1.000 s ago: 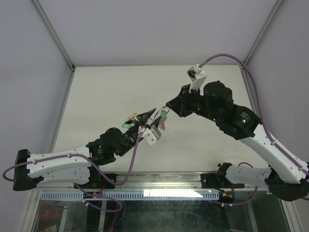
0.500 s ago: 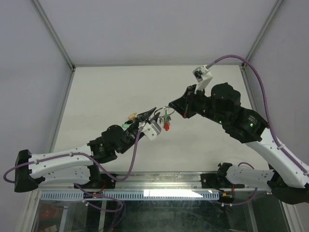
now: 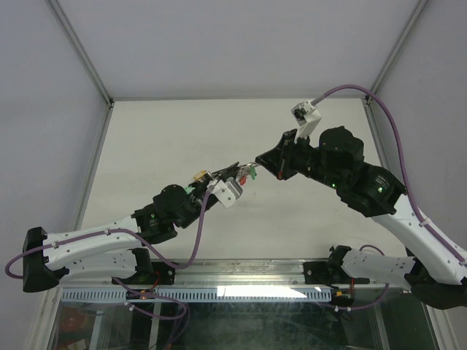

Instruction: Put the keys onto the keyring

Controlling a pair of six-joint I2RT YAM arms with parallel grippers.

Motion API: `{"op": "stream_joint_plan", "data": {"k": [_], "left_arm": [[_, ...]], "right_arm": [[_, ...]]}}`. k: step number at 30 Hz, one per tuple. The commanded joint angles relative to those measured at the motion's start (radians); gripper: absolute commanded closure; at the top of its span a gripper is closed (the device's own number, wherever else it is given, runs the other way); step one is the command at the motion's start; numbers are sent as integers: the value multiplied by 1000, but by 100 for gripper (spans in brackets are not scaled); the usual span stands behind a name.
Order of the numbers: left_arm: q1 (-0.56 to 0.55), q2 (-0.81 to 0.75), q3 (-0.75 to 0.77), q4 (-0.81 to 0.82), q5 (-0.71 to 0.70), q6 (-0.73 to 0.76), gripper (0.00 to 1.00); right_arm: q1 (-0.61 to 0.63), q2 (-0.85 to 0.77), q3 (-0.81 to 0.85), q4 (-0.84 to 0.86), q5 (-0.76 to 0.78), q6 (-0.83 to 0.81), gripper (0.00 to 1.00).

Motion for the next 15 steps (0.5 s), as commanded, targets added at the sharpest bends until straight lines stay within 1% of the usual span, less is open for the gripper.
{"op": "stream_joint_plan", "data": {"k": [1,15], "left_arm": [[13,-12,49,20,46,-29,100],[25,3,65,5,41,-50,100]], "right_arm": [[1,-29,12,75,-11,7,100],[1,-37,15,61,7,5,100]]}}
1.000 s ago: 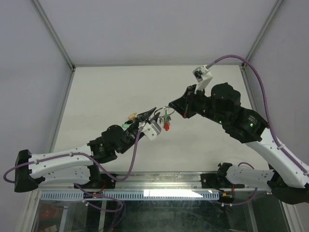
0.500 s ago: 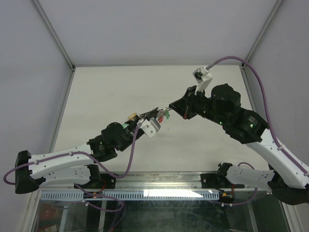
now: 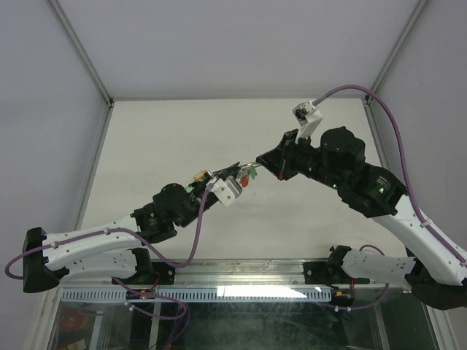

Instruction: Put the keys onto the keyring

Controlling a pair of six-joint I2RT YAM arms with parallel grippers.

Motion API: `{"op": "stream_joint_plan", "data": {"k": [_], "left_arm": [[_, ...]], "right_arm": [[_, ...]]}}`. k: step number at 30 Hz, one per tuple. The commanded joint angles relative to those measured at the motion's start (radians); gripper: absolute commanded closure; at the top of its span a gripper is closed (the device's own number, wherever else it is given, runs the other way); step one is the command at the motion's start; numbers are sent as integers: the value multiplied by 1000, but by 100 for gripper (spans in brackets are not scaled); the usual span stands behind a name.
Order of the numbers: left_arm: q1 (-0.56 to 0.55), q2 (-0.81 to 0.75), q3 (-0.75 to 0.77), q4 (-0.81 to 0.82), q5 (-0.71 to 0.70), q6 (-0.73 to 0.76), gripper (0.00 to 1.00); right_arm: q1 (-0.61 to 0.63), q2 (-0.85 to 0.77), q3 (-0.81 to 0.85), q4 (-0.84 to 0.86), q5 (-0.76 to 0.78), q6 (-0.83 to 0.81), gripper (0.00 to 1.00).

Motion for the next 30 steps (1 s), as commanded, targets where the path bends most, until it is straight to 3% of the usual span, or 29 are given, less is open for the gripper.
{"op": "stream_joint_plan", "data": {"k": [1,10,21,27,30], "left_arm": [[14,5,57,19,21,-34,100],[38,21,75,0,46,-64,100],[53,10,73,-3,48,-57,100],[56,7,75,-4,35,-49,100],[59,5,74,-6,35,-48,100]], "right_arm": [[1,-31,15,66,2,5,100],[1,-31,11,61,-4,-3,100],[1,-50,12,-15,183,10,99],[1,-52,29,-63,259,7,74],[1,-58,29,-74,286,4,68]]}}
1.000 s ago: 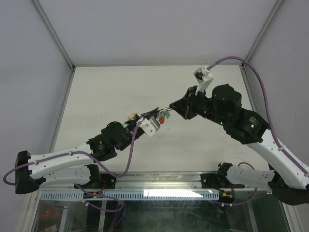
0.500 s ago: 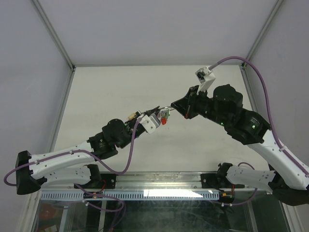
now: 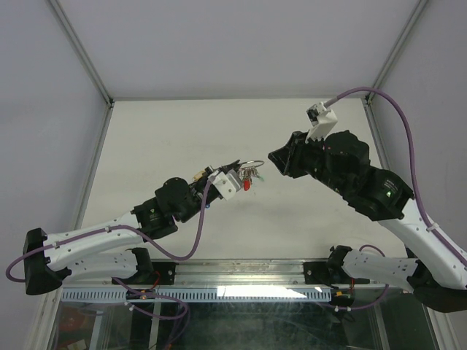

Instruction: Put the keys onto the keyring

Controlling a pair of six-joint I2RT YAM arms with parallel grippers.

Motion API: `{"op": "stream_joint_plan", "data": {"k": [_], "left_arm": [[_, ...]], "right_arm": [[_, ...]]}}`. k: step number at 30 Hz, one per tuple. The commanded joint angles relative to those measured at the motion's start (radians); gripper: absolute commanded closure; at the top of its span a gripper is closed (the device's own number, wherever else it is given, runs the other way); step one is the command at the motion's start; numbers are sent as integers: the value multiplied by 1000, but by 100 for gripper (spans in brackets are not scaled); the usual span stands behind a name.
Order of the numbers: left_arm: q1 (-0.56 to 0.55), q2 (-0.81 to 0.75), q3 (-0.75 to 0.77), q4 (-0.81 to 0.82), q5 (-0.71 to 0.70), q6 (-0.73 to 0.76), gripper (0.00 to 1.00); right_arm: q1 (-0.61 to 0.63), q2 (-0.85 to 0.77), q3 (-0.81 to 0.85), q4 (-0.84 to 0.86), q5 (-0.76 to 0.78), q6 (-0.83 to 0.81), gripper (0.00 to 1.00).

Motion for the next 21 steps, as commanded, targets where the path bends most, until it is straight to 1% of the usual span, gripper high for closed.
{"op": "stream_joint_plan", "data": {"k": [1,6,9,12,14,17,19,21], "left_arm": [[12,-16,42,43,-12,-5,100],[16,-16,45,41,-12,-8,100],[17,-17,48,35,2,-14,100],[22,-18,58,19,27,-24,100],[28,-18,67,3,51,-36,100],[44,-17,79,-19,111,-56,100],[54,-14,88,-36,155,-68,100],[66,-15,94,-46,200,-81,100]], "right_arm": [[1,-32,31,0,85,-4,67],[1,-53,12,9,104,-18,64],[1,-90,-47,74,81,-74,61],[1,-163,-150,167,89,-154,59],[1,-222,-218,243,46,-221,57],[2,-296,-306,348,-66,-317,53],[1,-331,-345,387,-115,-355,52],[1,-347,-367,391,-149,-400,50]]}}
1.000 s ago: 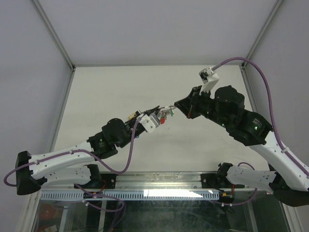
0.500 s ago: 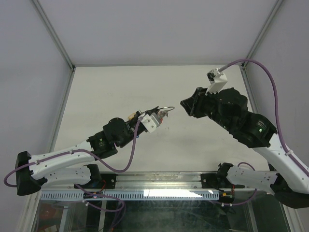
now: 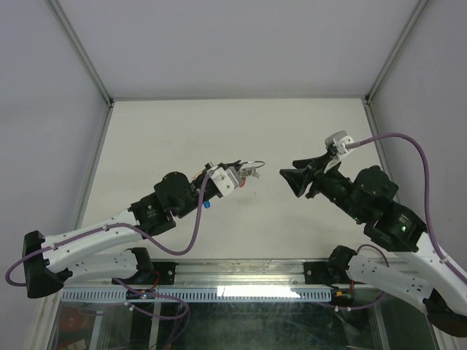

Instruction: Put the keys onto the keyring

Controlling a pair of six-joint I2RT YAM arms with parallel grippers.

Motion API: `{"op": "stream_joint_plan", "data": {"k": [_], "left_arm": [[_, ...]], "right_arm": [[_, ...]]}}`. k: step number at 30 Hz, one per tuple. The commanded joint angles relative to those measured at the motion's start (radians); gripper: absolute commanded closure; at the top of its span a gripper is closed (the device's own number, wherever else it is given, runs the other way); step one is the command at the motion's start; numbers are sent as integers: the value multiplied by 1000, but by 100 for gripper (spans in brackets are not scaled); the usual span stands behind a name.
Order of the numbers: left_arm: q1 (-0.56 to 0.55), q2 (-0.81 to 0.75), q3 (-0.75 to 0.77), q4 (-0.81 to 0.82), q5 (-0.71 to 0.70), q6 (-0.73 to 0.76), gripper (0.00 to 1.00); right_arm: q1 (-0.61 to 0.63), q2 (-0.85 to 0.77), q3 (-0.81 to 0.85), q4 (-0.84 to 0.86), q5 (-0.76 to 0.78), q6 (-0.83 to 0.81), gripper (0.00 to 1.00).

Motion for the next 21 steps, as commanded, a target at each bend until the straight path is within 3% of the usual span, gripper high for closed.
{"op": "stream_joint_plan", "data": {"k": [1,10,21], "left_arm": [[29,-15,70,21,142,-56,100],[70,-7,90,-22,318,-82,100],[84,16,115,-70,416,-75,100]], "right_arm": [[1,-49,-38,162,-148,-181,49],[1,-13,-46,115,-355,-493,45],[2,95,26,46,-427,-608,44]]}}
